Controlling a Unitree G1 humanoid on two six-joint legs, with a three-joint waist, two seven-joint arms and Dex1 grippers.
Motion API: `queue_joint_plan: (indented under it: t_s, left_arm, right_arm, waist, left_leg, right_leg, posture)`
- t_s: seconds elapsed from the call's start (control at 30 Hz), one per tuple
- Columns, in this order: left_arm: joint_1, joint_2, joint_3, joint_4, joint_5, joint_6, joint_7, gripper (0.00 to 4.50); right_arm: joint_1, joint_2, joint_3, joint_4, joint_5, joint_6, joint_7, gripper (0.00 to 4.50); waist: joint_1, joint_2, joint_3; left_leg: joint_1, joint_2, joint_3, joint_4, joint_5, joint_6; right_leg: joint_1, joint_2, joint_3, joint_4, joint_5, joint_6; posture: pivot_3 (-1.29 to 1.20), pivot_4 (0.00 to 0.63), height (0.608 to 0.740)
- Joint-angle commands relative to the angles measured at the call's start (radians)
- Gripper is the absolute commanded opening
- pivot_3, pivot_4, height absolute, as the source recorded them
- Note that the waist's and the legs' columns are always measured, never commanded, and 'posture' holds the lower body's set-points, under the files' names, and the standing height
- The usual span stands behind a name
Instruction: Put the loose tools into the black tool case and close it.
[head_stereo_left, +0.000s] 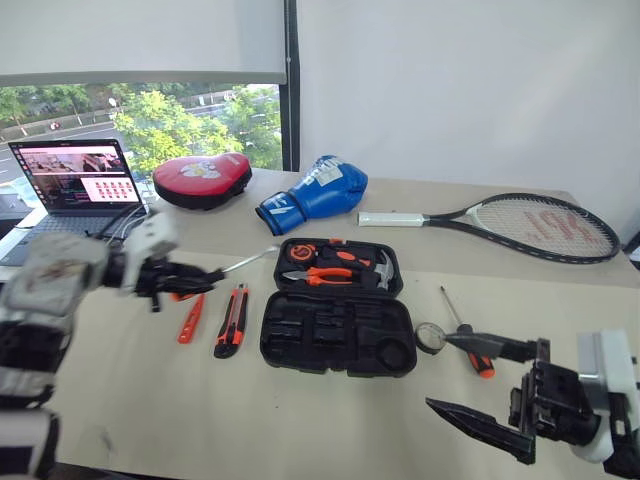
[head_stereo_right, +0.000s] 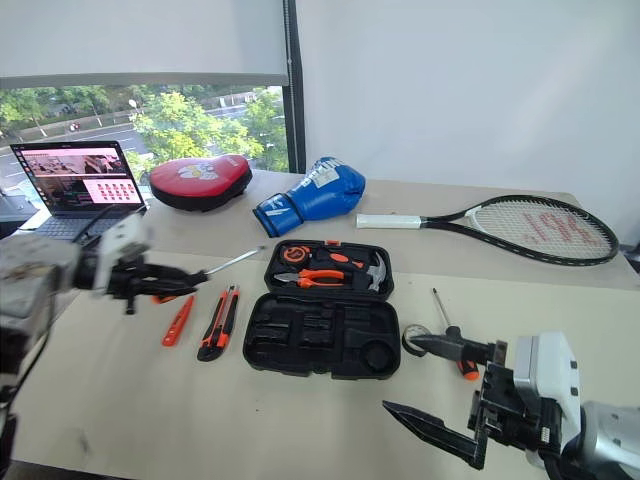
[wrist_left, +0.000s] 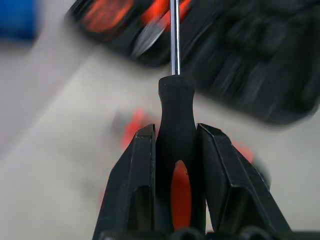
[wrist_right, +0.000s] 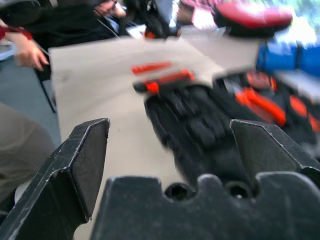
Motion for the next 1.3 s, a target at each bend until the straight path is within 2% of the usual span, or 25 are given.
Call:
queue_joint_plan:
  t_s: [0.03,0.1,0.27,0.47,0.63,0.9,1.17,1.3]
  left_arm:
    - [-0.142,-0.125,-0.115,0.083,0.104,-0.007,0.020,0.78]
    - [-0.172,-0.168,-0.150,0.113,0.134,-0.029,0.005,0.78]
    - [-0.233,-0.290,-0.225,0.167,0.180,0.052,0.001,0.78]
    - [-0.245,-0.325,-0.260,0.204,0.225,0.088,-0.013,0.78]
    - [-0.255,-0.333,-0.279,0.318,0.292,0.000,0.007,0.78]
    - [-0.295,-0.370,-0.307,0.486,0.381,-0.243,0.042,0.78]
    - [-0.334,-0.405,-0.305,0.572,0.434,-0.416,0.042,0.78]
    - [-0.351,-0.418,-0.294,0.615,0.451,-0.440,0.056,0.78]
  right_arm:
    - [0.068,0.052,-0.122,-0.024,-0.001,-0.042,-0.001,4.50]
    - [0.106,0.072,-0.158,-0.031,-0.011,-0.055,0.009,4.50]
    - [0.165,0.098,-0.246,-0.047,-0.002,-0.080,0.004,4.50]
    - [0.187,0.102,-0.286,-0.068,0.040,-0.090,-0.006,4.50]
    - [0.172,0.091,-0.280,-0.081,0.062,-0.091,-0.043,4.50]
    - [0.150,0.058,-0.277,-0.077,0.080,-0.085,-0.072,4.50]
    - [0.167,0.067,-0.287,-0.088,0.079,-0.092,-0.072,4.50]
    - [0.180,0.077,-0.290,-0.100,0.077,-0.096,-0.074,4.50]
  waist:
    - [-0.005,-0.001,0.000]
    - [-0.022,-0.001,0.001]
    - [-0.051,-0.001,0.001]
    - [-0.054,-0.001,0.001]
    - [-0.048,-0.001,0.001]
    - [-0.039,-0.001,0.001]
    - [-0.025,-0.001,0.001]
    - [-0.024,-0.001,0.001]
  left_leg:
    - [0.000,0.000,0.000,0.002,-0.001,0.002]
    - [0.000,-0.001,0.001,0.004,-0.006,0.011]
    - [0.001,0.000,0.002,0.004,-0.006,0.012]
    - [0.000,0.001,0.002,0.004,-0.006,0.012]
    - [-0.001,0.001,0.002,0.004,-0.006,0.012]
    - [-0.001,0.001,0.002,0.004,-0.006,0.012]
    - [-0.001,0.001,0.002,0.005,-0.006,0.012]
    - [-0.001,0.001,0.002,0.005,-0.006,0.012]
  right_leg:
    - [0.001,0.001,0.000,0.000,0.001,0.001]
    - [0.002,0.002,0.001,-0.001,0.002,0.004]
    - [0.001,0.002,0.003,0.000,0.001,0.007]
    - [-0.002,0.002,0.004,0.001,0.000,0.007]
    - [-0.002,0.001,0.004,0.001,0.000,0.007]
    - [-0.002,0.000,0.004,0.001,0.000,0.007]
    - [-0.002,-0.001,0.004,0.001,0.001,0.007]
    - [-0.002,-0.001,0.004,0.001,0.001,0.007]
  posture:
    - [0.00,0.150,0.740]
    - [0.00,0.150,0.740]
    - [0.00,0.150,0.740]
    - [0.00,0.150,0.740]
    - [0.00,0.150,0.740]
    - [0.00,0.150,0.740]
    - [0.00,0.150,0.740]
    - [0.00,0.150,0.740]
